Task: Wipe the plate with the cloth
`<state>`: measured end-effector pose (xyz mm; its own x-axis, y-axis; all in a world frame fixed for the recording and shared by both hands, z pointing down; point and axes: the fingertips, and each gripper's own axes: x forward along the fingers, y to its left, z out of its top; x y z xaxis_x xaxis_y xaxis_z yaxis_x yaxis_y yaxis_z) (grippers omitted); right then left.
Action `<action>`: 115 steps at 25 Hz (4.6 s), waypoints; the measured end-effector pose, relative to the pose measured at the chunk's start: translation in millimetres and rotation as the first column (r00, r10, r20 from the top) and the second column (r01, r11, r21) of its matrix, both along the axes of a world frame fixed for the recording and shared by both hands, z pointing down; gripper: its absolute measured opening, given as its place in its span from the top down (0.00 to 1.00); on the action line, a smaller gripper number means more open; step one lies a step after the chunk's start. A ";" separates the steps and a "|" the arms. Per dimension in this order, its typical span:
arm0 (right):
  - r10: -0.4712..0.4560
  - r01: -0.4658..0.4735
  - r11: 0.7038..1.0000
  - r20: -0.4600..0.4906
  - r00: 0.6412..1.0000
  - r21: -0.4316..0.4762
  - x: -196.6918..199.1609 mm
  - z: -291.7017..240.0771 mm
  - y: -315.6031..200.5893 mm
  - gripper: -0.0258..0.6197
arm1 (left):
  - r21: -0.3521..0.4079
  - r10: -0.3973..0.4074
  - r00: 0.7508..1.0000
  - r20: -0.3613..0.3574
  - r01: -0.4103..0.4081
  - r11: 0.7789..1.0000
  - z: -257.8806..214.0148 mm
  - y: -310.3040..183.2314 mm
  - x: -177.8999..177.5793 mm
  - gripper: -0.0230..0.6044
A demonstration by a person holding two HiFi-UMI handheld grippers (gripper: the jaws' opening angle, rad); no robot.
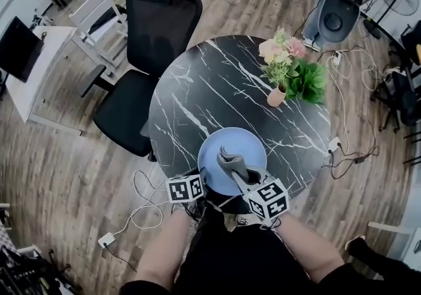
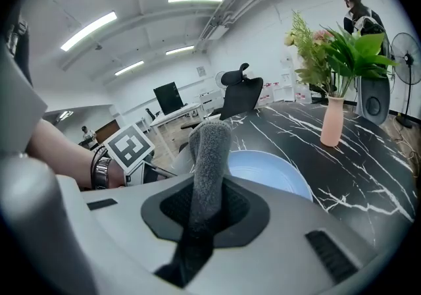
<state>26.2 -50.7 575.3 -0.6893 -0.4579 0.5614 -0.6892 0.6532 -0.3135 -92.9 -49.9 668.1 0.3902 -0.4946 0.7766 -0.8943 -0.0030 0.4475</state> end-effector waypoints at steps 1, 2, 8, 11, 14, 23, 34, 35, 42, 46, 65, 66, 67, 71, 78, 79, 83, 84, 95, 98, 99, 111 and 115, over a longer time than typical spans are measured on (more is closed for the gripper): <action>-0.001 0.001 1.000 -0.005 1.000 -0.005 -1.7 2.0 0.6 0.87 | -0.001 0.001 1.000 -0.010 -0.001 1.000 1.0 -0.3 1.2 0.81; -0.002 0.002 1.000 -0.009 1.000 -0.011 -3.6 4.0 1.2 0.87 | -0.003 0.003 1.000 -0.020 -0.003 1.000 2.4 -0.3 2.5 0.82; -0.042 0.040 0.998 -0.051 0.998 -0.040 -20.3 18.6 7.5 0.87 | -0.010 -0.013 0.999 -0.048 0.012 1.000 5.4 -1.6 3.4 0.85; -0.070 0.065 0.996 -0.076 0.995 -0.066 -27.8 29.4 13.7 0.87 | -0.007 -0.033 0.998 -0.053 0.033 0.999 6.4 -1.7 4.1 0.86; -0.098 0.088 0.991 -0.104 0.990 -0.096 -33.6 41.3 21.7 0.87 | -0.005 -0.064 0.997 -0.054 0.064 0.998 7.3 -1.6 3.4 0.87; -0.193 0.147 0.957 -0.174 0.966 -0.248 -37.0 81.0 54.2 0.87 | -0.008 -0.147 0.988 -0.042 0.147 0.989 7.5 -3.9 -0.5 0.91; -0.369 0.266 0.904 -0.295 0.881 -0.335 -20.9 94.8 72.0 0.87 | 0.003 -0.151 0.988 -0.035 0.151 0.988 7.0 -6.2 0.3 0.91; -0.388 0.280 0.897 -0.308 0.869 -0.341 -18.4 93.2 73.3 0.87 | 0.003 -0.150 0.988 -0.034 0.150 0.989 6.9 -6.5 0.3 0.91; -0.523 0.407 0.851 -0.458 0.719 -0.333 18.2 96.9 69.1 0.87 | -0.002 -0.143 0.989 -0.037 0.143 0.990 6.5 -7.2 0.6 0.91; -0.541 0.413 0.840 -0.496 0.679 -0.351 36.3 100.3 60.2 0.87 | -0.006 -0.136 0.990 -0.042 0.136 0.991 7.7 -7.0 1.3 0.91; -0.457 0.288 0.888 -0.611 0.646 -0.360 72.5 101.7 -6.9 0.87 | -0.006 -0.028 1.000 -0.010 0.028 1.000 6.2 -8.2 0.7 0.91; -0.450 0.281 0.891 -0.615 0.647 -0.356 73.1 102.0 -11.4 0.87 | -0.009 -0.026 1.000 -0.007 0.026 1.000 6.0 -8.0 0.2 0.91; -0.442 0.274 0.895 -0.620 0.648 -0.352 73.3 102.3 -16.2 0.87 | -0.013 -0.024 1.000 -0.002 0.024 1.000 5.8 -7.8 -0.4 0.91; -0.410 0.247 0.910 -0.634 0.656 -0.332 68.7 102.7 -37.7 0.87 | -0.014 -0.016 1.000 0.001 0.016 1.000 5.2 -8.4 -1.2 0.90; -0.356 0.198 0.930 -0.623 0.696 -0.311 50.6 102.8 -71.4 0.87 | -0.031 0.000 1.000 -0.007 -0.001 1.000 7.6 -7.1 0.0 0.90; -0.349 0.193 0.932 -0.621 0.702 -0.305 46.6 102.6 -76.2 0.87 | -0.032 0.002 1.000 -0.007 -0.002 0.999 7.7 -6.9 0.3 0.90; -0.325 0.191 0.942 -0.619 0.715 -0.275 26.3 103.1 -91.9 0.87 | -0.033 0.003 1.000 -0.010 -0.003 0.999 8.4 -7.1 0.3 0.90; -0.323 0.194 0.944 -0.617 0.717 -0.268 20.9 103.2 -94.5 0.87 | -0.035 0.003 1.000 -0.012 -0.003 0.999 8.5 -7.2 0.1 0.90; -0.336 0.247 0.941 -0.566 0.753 -0.231 -34.2 103.3 -98.8 0.87 | -0.048 0.001 1.000 -0.031 -0.003 0.999 10.7 -7.3 0.8 0.90; -0.365 0.297 0.931 -0.558 0.746 -0.213 -50.7 102.6 -90.7 0.87 | -0.049 -0.005 0.999 -0.032 0.003 0.999 11.0 -7.7 0.5 0.90; -0.380 0.316 0.925 -0.552 0.743 -0.211 -56.4 102.3 -85.8 0.87 | -0.049 -0.009 0.999 -0.031 0.008 0.999 11.1 -7.8 -0.3 0.90; -0.437 0.378 0.900 -0.453 0.777 -0.218 -77.9 99.9 -27.5 0.87 | -0.034 -0.044 0.999 -0.015 0.044 0.998 9.8 -9.6 -3.0 0.91; -0.386 0.326 0.922 -0.419 0.822 -0.209 -74.1 95.4 -15.3 0.87 | -0.033 -0.056 0.998 -0.012 0.055 0.998 9.0 -8.8 -3.0 0.91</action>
<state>-47.9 -66.0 670.8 -0.4539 -0.1366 0.8805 -0.5000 0.8570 -0.1248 -96.0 -58.8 677.1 0.3733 -0.4904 0.7875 -0.8866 0.0614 0.4584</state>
